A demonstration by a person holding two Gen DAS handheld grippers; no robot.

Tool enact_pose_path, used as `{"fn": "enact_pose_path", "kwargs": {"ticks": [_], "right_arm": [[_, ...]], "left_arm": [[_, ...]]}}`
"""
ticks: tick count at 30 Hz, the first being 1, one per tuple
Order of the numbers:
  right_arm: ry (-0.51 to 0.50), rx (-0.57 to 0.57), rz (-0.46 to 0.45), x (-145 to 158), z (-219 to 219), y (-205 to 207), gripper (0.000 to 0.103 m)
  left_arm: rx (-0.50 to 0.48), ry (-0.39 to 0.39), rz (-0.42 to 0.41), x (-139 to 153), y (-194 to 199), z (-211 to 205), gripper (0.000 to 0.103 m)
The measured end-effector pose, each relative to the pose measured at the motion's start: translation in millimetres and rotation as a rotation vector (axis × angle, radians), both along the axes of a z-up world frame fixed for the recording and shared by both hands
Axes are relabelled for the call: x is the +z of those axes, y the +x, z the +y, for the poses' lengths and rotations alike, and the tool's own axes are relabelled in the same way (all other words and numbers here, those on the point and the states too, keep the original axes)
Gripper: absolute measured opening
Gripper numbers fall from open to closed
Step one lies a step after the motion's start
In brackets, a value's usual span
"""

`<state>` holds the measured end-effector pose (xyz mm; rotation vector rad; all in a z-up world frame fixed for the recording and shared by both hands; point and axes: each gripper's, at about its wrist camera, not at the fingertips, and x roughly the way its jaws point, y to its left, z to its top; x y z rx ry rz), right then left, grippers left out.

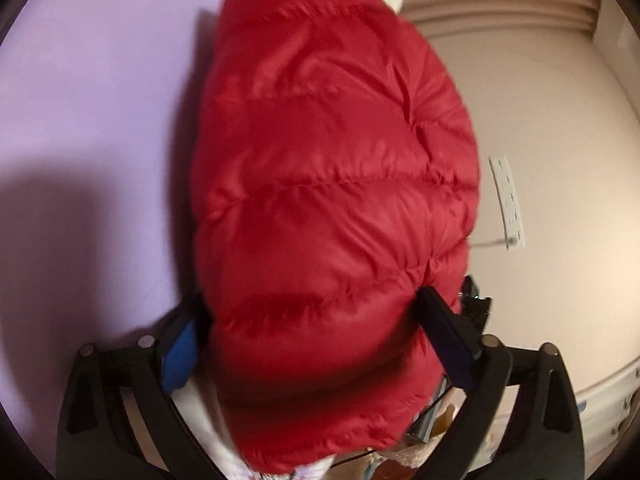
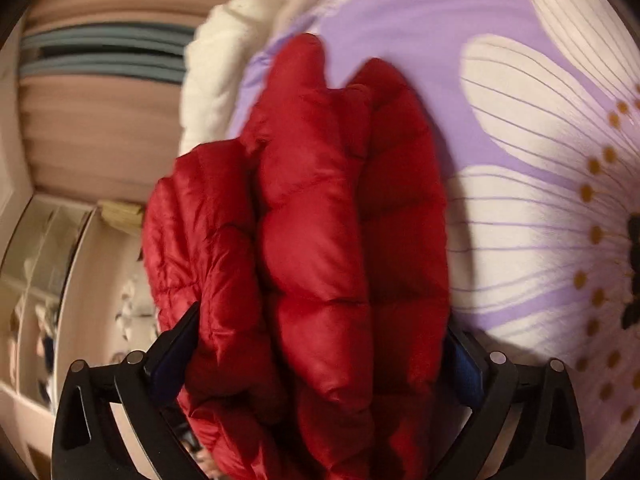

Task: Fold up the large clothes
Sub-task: 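Grasp the red jacket bundle with both grippers and lift it, rolling the tools, then hold the lifted jacket bundle upright with both grippers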

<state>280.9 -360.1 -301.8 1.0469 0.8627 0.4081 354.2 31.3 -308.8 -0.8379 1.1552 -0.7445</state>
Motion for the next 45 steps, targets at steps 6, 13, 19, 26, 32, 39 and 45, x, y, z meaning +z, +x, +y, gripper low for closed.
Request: {"fn": "enact_pose_path", "kwargs": {"ticks": [6, 13, 19, 26, 32, 39, 45], "right_arm": [[-0.002, 0.101, -0.047, -4, 20, 21, 0.103], [-0.079, 0.120, -0.150, -3, 20, 17, 0.079], [0.001, 0.100, -0.244, -4, 13, 10, 0.065], [0.037, 0.104, -0.293, 21, 20, 8, 0.064], [0.016, 0.102, -0.420, 78, 20, -3, 0.064], [-0.075, 0.116, -0.517, 144, 30, -19, 0.064], [-0.079, 0.112, -0.543, 148, 44, -29, 0.064]], "left_arm": [[-0.037, 0.018, -0.096, 1, 13, -25, 0.097], [-0.059, 0.047, -0.166, 3, 24, -50, 0.085], [-0.070, 0.107, -0.210, 21, 22, -67, 0.082], [-0.074, 0.231, -0.342, 84, 16, -92, 0.074], [-0.063, 0.204, -0.484, 153, -4, -99, 0.074], [-0.040, 0.167, -0.548, 201, -18, -92, 0.074], [-0.022, 0.168, -0.573, 212, -8, -100, 0.074]]}}
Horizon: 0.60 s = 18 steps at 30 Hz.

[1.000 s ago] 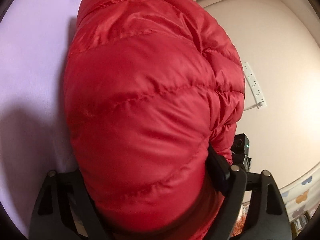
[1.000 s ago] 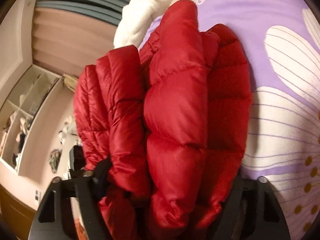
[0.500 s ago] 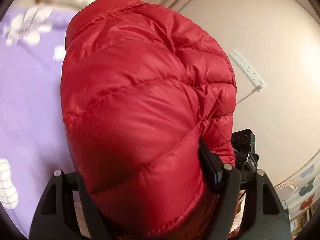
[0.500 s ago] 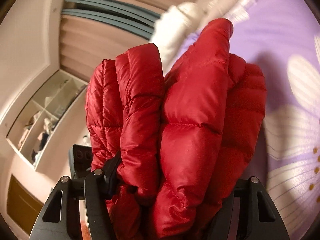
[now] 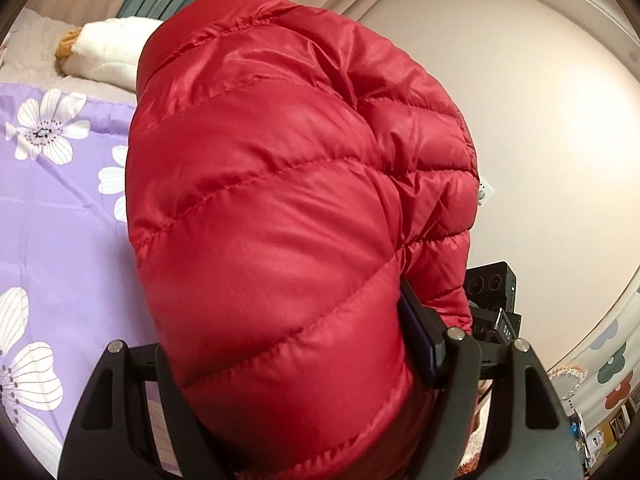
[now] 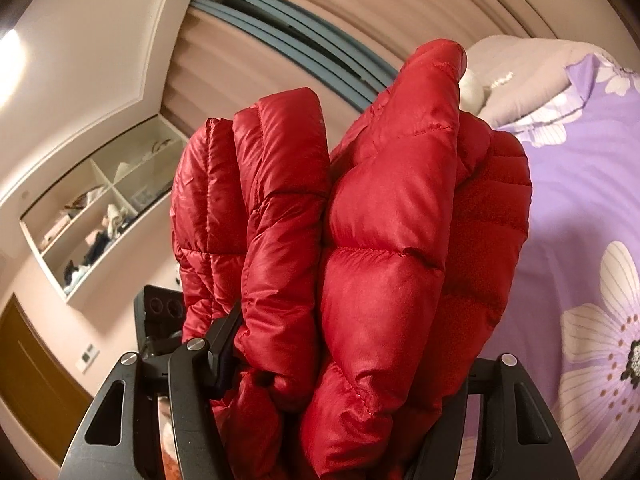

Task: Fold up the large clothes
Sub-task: 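Hold the lifted jacket bundle upright with both grippers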

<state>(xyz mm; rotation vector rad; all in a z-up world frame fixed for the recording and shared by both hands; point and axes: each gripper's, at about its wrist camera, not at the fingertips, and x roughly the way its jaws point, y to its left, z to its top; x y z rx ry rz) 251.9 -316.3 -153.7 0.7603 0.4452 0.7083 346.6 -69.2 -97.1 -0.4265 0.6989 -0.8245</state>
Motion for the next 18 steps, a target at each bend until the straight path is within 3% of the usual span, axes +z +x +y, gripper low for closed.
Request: {"fn": "enact_pose_path", "kwargs": {"ticks": [3, 8, 12, 18], "right_arm": [[0.003, 0.011, -0.005, 1, 5, -2, 0.064], [0.001, 0.031, -0.031, -2, -6, -9, 0.064], [-0.004, 0.049, -0.042, -3, -5, -7, 0.064], [-0.001, 0.085, -0.048, -5, -1, 1, 0.065]], "left_arm": [[0.005, 0.009, -0.012, -3, 3, -9, 0.074], [0.014, 0.004, -0.044, -10, -15, 15, 0.074], [0.032, 0.004, -0.046, -19, -5, 29, 0.074], [0.065, 0.009, -0.058, -28, -5, 20, 0.074]]}}
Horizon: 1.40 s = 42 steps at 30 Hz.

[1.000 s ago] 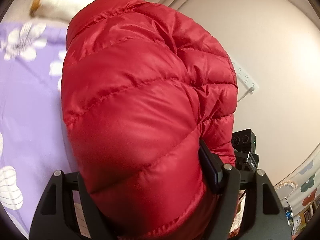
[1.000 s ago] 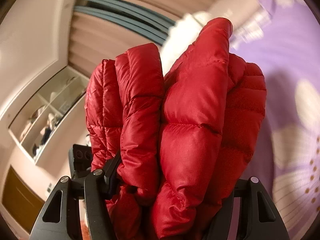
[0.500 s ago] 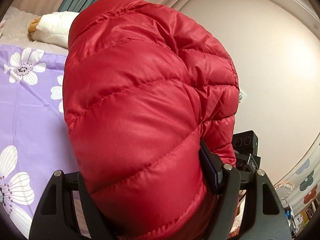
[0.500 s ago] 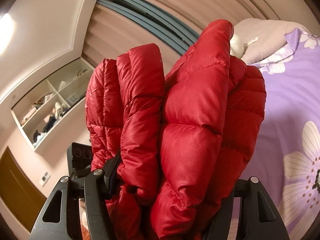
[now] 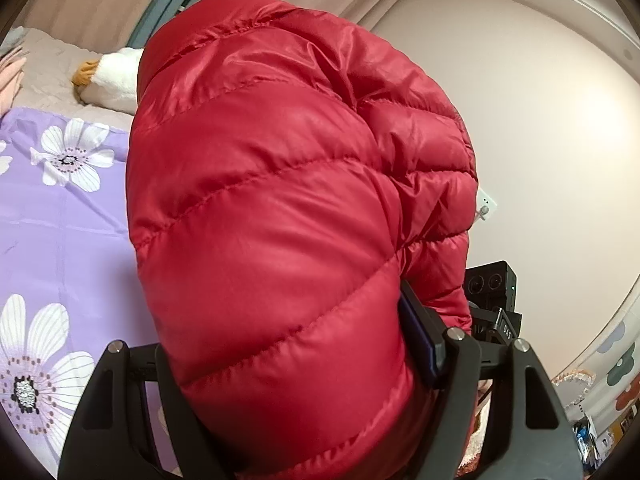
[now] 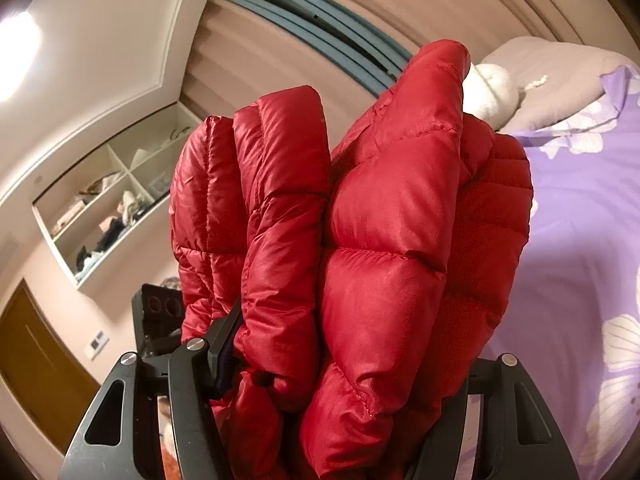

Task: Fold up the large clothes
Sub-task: 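Hold the lifted jacket bundle upright with both grippers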

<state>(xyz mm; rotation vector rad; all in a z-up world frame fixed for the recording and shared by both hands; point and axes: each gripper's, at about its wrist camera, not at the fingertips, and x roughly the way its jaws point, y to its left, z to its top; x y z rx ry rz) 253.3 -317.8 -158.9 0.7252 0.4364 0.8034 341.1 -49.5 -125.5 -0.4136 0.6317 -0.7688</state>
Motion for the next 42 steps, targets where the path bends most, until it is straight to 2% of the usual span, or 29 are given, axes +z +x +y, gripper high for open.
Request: {"fn": "enact_pose_path", "kwargs": {"ticks": [4, 7, 25, 42], "right_arm": [[-0.001, 0.020, -0.001, 4, 3, 6, 0.065], [-0.004, 0.035, -0.003, 4, 6, 9, 0.065], [-0.033, 0.115, 0.000, 6, 0, 20, 0.065], [-0.067, 0.154, -0.009, 15, -3, 29, 0.066]], "left_arm": [[0.017, 0.001, -0.004, 5, -7, -16, 0.074], [0.031, -0.003, -0.006, 11, -8, -6, 0.074], [0.099, 0.015, -0.024, 24, -46, -13, 0.074], [0.152, 0.007, -0.033, 18, -70, -15, 0.074]]}}
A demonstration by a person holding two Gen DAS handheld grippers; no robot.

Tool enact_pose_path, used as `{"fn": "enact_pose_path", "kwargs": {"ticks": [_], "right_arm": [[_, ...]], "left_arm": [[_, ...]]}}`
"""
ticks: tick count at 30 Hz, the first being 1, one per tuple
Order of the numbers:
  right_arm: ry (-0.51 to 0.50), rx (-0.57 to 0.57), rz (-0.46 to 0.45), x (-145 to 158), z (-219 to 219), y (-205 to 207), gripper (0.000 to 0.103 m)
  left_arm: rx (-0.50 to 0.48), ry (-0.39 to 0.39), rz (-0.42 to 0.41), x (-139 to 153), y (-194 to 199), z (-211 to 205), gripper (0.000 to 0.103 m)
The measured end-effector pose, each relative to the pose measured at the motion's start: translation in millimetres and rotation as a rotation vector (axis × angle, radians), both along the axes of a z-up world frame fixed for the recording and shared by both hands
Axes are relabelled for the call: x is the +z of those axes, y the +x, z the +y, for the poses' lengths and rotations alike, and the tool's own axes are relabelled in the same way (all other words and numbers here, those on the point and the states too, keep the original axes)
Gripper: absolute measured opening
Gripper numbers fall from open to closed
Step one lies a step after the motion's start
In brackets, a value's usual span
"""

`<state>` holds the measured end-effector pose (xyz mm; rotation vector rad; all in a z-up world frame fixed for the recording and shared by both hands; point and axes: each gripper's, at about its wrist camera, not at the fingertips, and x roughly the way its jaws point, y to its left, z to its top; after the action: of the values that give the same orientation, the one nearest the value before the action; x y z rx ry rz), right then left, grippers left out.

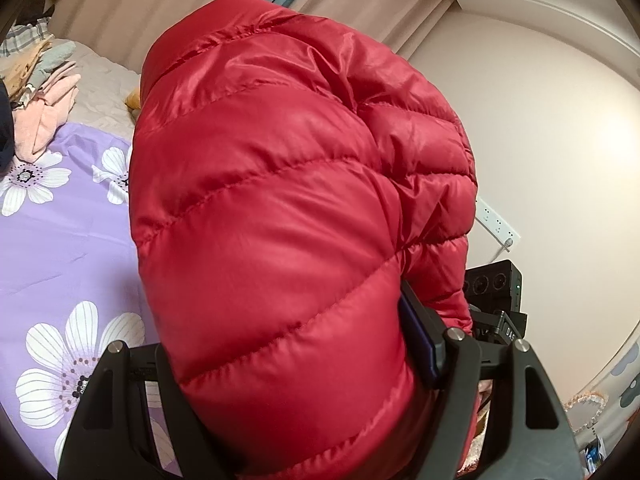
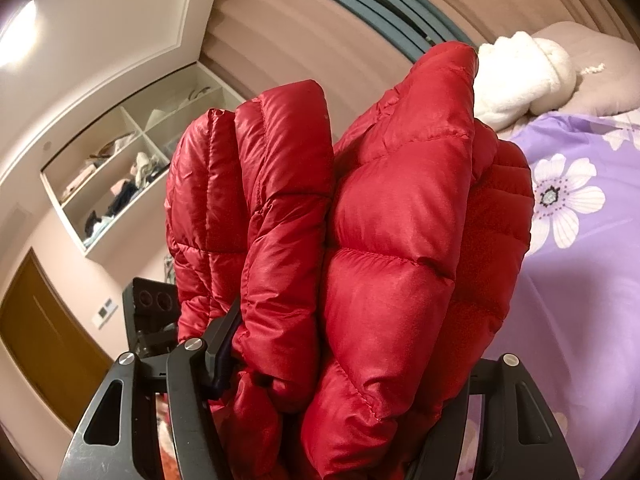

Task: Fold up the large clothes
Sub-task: 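Hold the lifted jacket bundle upright with both grippers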

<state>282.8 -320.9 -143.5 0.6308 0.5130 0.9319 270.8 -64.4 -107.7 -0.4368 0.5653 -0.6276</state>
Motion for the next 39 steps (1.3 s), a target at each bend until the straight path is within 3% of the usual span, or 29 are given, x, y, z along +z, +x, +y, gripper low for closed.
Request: {"fn": "enact_pose_path", "kwargs": {"ticks": [24, 39], "right_arm": [[-0.042, 0.014, -0.007, 6, 9, 3, 0.068], [-0.034, -0.002, 0.029, 7, 22, 4, 0.069]], "left_arm": [[0.040, -0.004, 0.004, -15, -20, -5, 0.075], [0.047, 0.003, 0.038, -17, -10, -5, 0.077]]}}
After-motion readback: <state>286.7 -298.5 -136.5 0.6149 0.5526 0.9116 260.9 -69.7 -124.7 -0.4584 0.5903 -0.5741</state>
